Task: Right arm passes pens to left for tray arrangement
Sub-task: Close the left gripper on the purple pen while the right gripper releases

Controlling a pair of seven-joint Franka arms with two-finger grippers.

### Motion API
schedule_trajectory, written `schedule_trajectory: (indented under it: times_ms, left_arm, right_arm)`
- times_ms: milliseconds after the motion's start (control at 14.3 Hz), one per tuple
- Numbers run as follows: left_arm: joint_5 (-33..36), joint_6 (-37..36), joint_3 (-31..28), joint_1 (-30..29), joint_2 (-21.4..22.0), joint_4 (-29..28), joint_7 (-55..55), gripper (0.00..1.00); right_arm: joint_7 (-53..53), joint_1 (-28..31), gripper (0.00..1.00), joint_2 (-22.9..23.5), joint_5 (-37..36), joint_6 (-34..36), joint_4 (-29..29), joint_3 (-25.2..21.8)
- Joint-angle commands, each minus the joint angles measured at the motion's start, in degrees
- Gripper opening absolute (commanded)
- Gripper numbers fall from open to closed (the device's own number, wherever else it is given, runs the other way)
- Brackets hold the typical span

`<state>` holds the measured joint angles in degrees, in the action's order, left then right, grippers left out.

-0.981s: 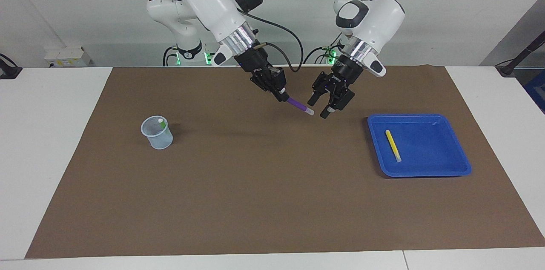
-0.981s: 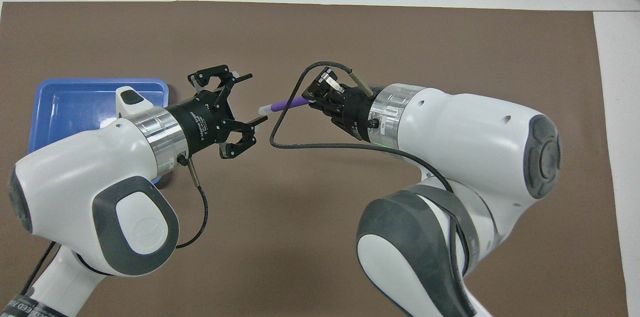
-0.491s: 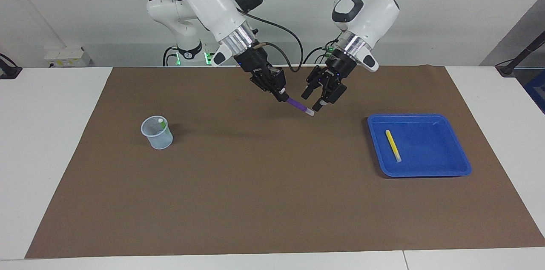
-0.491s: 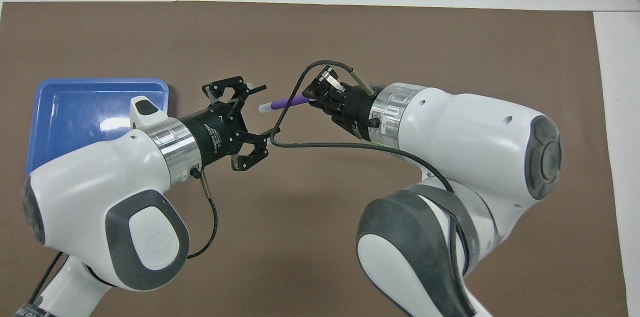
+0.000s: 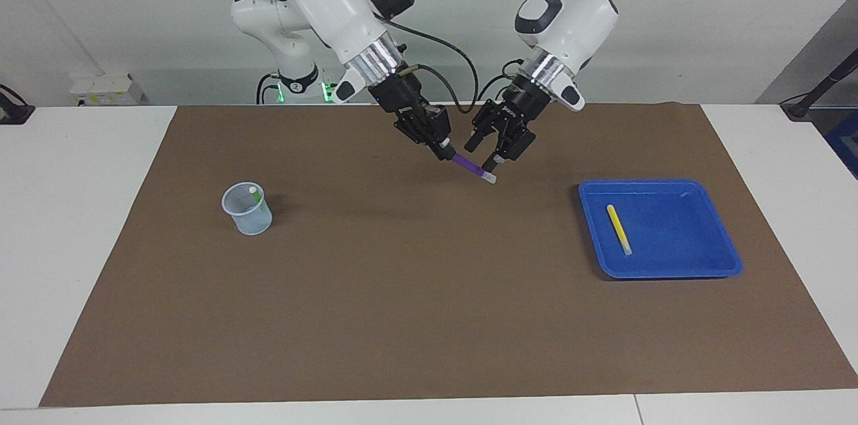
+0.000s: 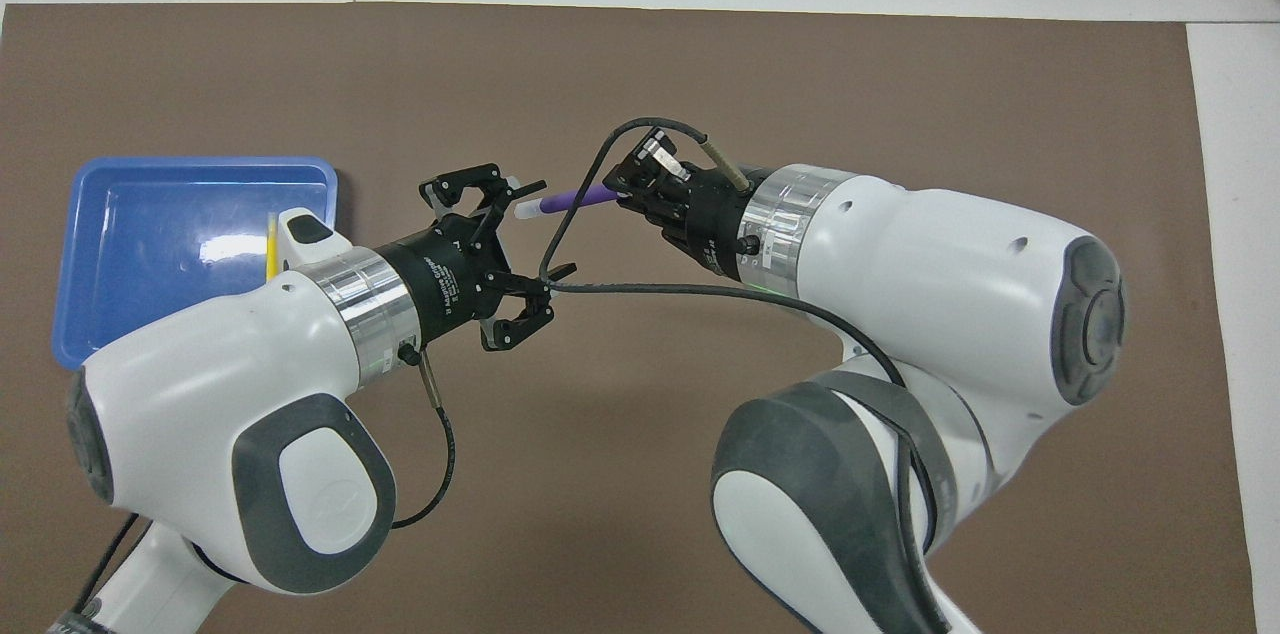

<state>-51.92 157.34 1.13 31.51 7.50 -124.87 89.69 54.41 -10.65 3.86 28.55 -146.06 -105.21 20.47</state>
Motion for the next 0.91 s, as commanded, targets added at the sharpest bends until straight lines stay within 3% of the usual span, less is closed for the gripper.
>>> schedule_trajectory:
  times_ms: [0,841]
  left_arm:
    - [-0.9,3.6,-0.5,1.7,1.5,-1.9,1.5,0.78]
    - [-1.0,9.6,-0.4,4.3,-1.1,-1.2,1.4,0.77]
  right_arm:
    - [0.1,0.0,0.0,0.4,1.6,-1.5,0.0,0.3]
    - [-0.1,0.1,0.0,0.5,1.6,-1.4,0.0,0.3]
